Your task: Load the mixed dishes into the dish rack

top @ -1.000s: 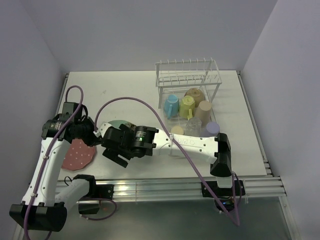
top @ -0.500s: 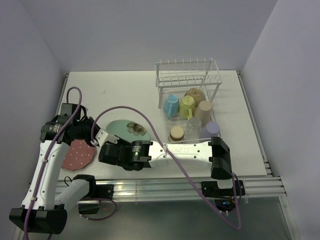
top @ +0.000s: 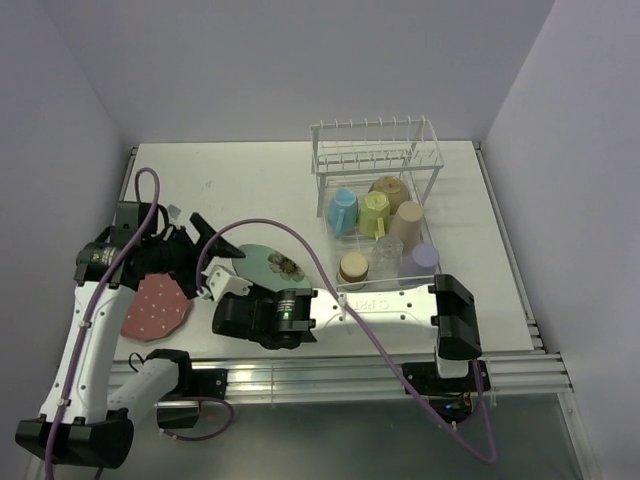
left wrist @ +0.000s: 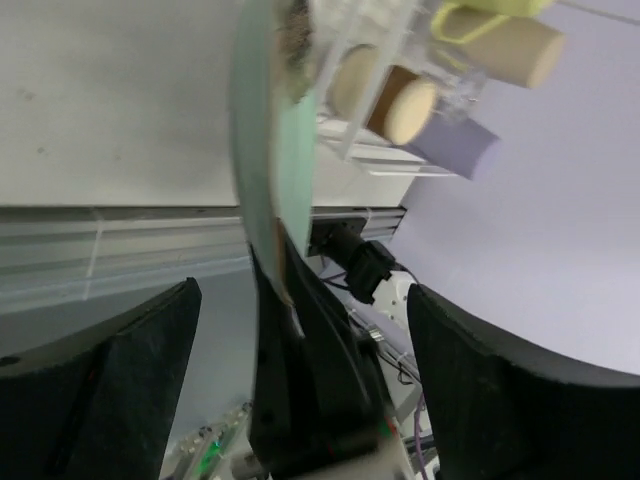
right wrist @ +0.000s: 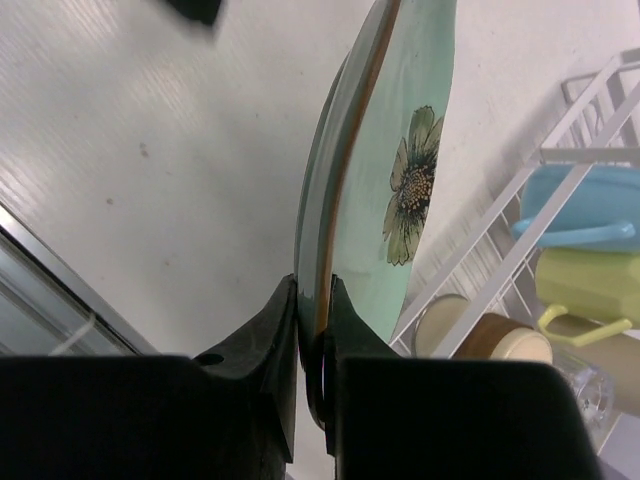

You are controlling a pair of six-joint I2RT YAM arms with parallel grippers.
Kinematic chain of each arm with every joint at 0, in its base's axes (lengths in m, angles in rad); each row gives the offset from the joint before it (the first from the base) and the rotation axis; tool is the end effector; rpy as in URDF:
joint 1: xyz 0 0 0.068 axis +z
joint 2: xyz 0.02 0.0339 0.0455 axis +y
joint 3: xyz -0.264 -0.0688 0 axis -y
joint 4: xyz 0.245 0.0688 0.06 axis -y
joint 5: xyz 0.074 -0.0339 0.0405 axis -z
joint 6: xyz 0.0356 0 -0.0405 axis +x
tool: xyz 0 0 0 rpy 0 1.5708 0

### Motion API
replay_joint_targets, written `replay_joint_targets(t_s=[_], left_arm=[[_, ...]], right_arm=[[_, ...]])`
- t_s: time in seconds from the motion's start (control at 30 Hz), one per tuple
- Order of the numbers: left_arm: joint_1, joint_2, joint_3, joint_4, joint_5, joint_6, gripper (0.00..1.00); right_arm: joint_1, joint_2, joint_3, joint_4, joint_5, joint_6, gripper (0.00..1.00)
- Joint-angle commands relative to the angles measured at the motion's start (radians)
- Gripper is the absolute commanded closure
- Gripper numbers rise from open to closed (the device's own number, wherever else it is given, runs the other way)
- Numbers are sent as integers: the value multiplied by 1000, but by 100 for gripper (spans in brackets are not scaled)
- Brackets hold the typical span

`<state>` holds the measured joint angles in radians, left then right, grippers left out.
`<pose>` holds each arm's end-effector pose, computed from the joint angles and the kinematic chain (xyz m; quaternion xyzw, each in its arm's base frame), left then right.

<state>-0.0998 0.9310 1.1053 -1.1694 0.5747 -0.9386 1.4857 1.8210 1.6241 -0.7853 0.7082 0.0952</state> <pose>0.1471 -0.0342 0.3397 -0.3010 0.8726 -0.3710 0.1015 0.0565 0.3901 0.2962 -0.4978 0.7537 -0.0401 0.4272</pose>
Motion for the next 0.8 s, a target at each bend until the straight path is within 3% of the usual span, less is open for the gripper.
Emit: replay_joint_targets(t_s=[0.0,0.13,0.17,0.23,0.5,0.6,0.77], left_arm=[[3,23,183,44,7,1,1],[3,225,535,-110,-197,90,1],[3,262,703,-200,-331,115,1],[5,308,797,-210,-420,147,1],[6,177,449,-178,-607,9,1],[6,94,389,-115,-616,-12,1],[6,98,289,-93,-584,-8,1]], right_arm=[[-15,-132,-12,20,36,17,100],[-15,-190,-6,35,-33,15,100],[-16,-199,11,40,-58,12,100],[-25,-230,40,50,-84,11,100],[-172,-301,315,1,-222,24,100],[-284,-325,413,-6,-283,26,100],[-488,-325,594,23,-354,20,100]])
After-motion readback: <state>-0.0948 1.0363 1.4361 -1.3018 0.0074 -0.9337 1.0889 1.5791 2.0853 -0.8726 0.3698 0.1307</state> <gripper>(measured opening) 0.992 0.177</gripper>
